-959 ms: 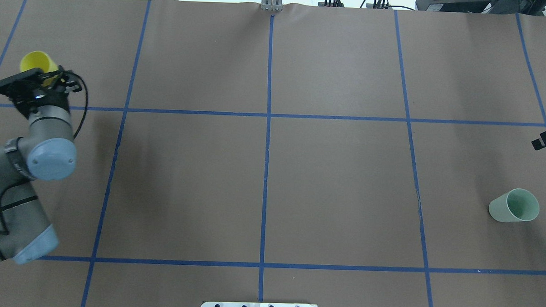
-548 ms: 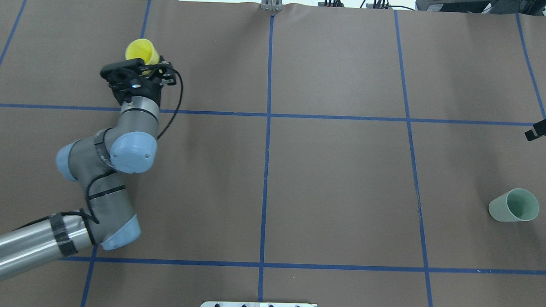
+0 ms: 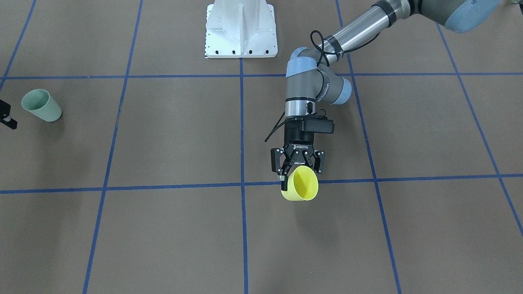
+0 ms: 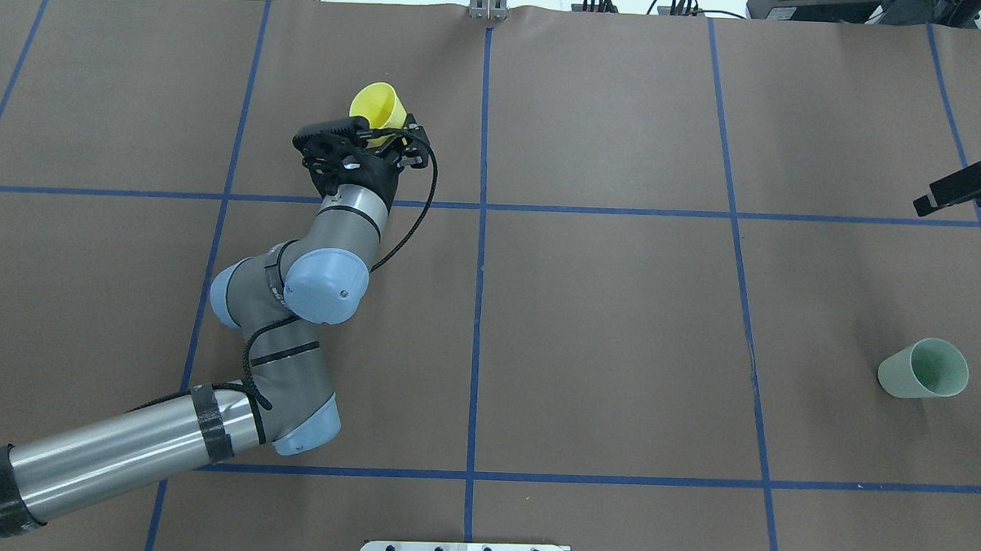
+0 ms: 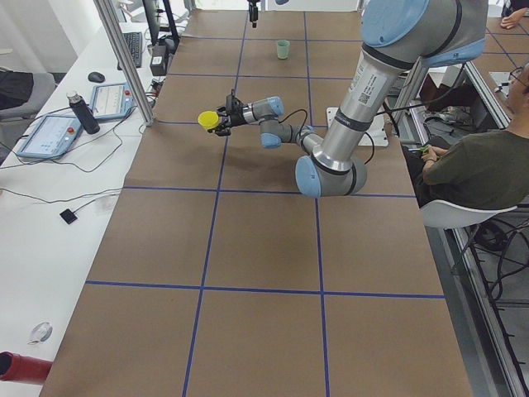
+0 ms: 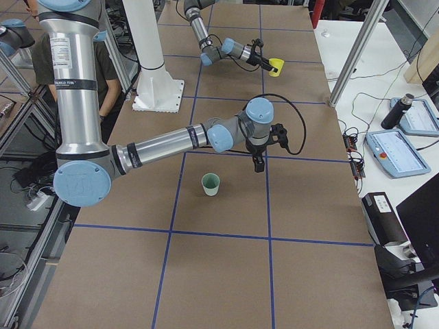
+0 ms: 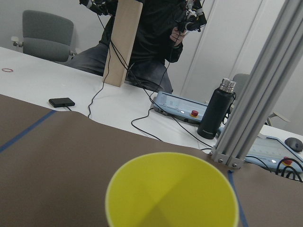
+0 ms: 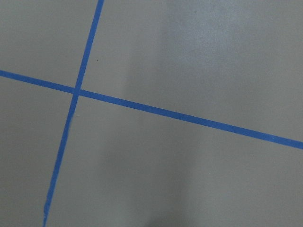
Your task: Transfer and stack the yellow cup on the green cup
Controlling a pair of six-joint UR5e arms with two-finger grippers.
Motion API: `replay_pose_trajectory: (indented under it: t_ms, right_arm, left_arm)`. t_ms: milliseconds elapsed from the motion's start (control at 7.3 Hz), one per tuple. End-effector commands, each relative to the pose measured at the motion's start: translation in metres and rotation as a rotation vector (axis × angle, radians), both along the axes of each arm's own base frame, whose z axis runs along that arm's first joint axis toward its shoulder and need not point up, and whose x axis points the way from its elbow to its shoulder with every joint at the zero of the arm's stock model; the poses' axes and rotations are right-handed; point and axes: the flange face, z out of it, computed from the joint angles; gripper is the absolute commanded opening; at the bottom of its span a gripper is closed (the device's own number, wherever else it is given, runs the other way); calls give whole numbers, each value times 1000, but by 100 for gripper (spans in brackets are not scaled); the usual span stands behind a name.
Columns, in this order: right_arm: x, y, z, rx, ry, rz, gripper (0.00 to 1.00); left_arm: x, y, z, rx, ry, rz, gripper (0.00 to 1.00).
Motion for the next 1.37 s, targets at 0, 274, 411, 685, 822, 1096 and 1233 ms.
replay_pose_trajectory:
  t_ms: [0, 274, 411, 685, 822, 1096, 1233]
  right_arm:
    - [-32, -26, -58, 36, -62, -21, 100]
    - [-91, -32, -121, -23, -119, -3, 100]
    - [-123, -32, -156, -57, -146, 6, 100]
    - [-166, -37, -194, -36, -150, 1, 100]
    - [-186, -49, -204, -24, -141, -4, 100]
    - [-238, -58, -249, -15, -127, 37, 100]
    - [-249, -68, -260, -10, -116, 54, 100]
  left_arm:
    - [7, 18, -23, 195, -27, 218, 60]
    - [4, 28, -32, 337, -134, 231, 62]
    - [21, 50, -33, 350, -121, 267, 63]
    - [31, 62, -29, 394, -177, 293, 63]
    - [39, 68, -39, 447, -228, 342, 63]
    - [43, 70, -41, 468, -240, 381, 62]
    - [45, 71, -38, 468, -246, 387, 62]
